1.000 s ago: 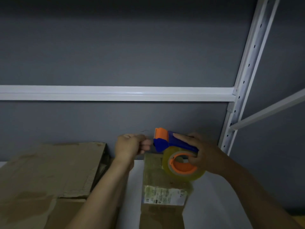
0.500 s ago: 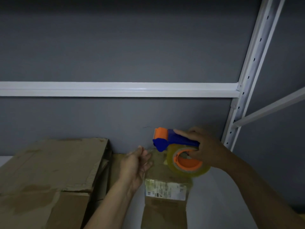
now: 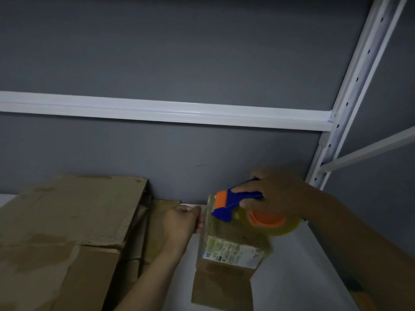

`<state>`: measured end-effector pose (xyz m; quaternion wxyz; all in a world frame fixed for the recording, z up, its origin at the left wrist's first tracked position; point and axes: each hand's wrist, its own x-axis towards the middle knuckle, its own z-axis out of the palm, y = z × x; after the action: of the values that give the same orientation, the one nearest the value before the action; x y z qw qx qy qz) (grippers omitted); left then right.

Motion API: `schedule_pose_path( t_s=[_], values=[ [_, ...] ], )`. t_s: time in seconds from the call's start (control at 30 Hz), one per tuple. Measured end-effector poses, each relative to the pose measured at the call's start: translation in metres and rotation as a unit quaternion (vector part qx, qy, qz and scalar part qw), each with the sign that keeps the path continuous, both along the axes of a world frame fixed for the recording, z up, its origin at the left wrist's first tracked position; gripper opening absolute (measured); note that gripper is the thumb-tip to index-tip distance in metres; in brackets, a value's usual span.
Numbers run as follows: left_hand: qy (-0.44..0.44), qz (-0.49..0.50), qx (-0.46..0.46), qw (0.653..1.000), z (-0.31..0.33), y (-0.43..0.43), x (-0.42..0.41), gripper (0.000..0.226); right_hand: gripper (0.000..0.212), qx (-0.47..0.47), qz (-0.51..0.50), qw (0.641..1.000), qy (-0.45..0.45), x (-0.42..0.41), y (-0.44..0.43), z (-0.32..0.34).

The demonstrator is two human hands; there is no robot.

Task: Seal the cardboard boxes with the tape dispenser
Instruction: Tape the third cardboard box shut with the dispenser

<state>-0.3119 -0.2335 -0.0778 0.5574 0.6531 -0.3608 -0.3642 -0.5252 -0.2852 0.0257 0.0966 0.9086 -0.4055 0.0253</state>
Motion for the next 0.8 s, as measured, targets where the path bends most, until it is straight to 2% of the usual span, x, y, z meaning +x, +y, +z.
schedule_pose_path(
  t_s=[0.07,0.17,0.23,0.37,0.47,0.53,0.6,0.67,0.73,0.8],
  values=[
    [0.012,-0.006,0.0,1.0,-0.007,-0.001,0.0,0.028,0.058,-0.009,0.005,1.0,-0.003,0.002,0.0,-0.002],
    [0.077,-0.025,0.008,0.997,-0.011,-0.003,0.001,0.027,0.053,-0.005,0.007,1.0,-0.004,0.006,-0.001,-0.004],
    [0.08,-0.04,0.026,0.996,-0.012,-0.005,0.003,0.028,0.053,-0.013,0.007,1.0,-0.007,0.01,-0.001,-0.006],
    [0.054,-0.085,0.069,0.993,-0.021,-0.002,0.005,0.036,0.046,-0.017,-0.002,1.0,0.008,0.022,0.001,-0.005],
    [-0.023,-0.131,0.135,0.982,-0.037,-0.001,0.009,0.043,0.045,-0.007,-0.002,1.0,0.02,0.03,0.001,-0.005],
    [-0.071,-0.107,0.05,0.99,-0.044,0.003,0.013,0.045,0.045,-0.001,-0.003,1.0,0.014,0.032,0.001,-0.004],
    [-0.059,-0.108,-0.059,0.991,-0.038,0.01,0.016,0.053,0.044,0.006,-0.003,1.0,0.009,0.034,0.001,-0.003],
    [-0.034,-0.245,-0.103,0.963,-0.027,0.015,0.016,0.06,0.043,0.009,0.001,1.0,0.013,0.038,0.001,-0.002],
    [-0.094,-0.367,-0.134,0.916,-0.022,0.014,0.013,0.075,0.042,0.007,0.008,1.0,0.01,0.039,0.0,-0.002],
    [-0.163,-0.383,-0.144,0.898,-0.024,0.01,0.015,0.092,0.042,0.009,0.012,1.0,0.001,0.038,0.0,-0.002]
  ],
)
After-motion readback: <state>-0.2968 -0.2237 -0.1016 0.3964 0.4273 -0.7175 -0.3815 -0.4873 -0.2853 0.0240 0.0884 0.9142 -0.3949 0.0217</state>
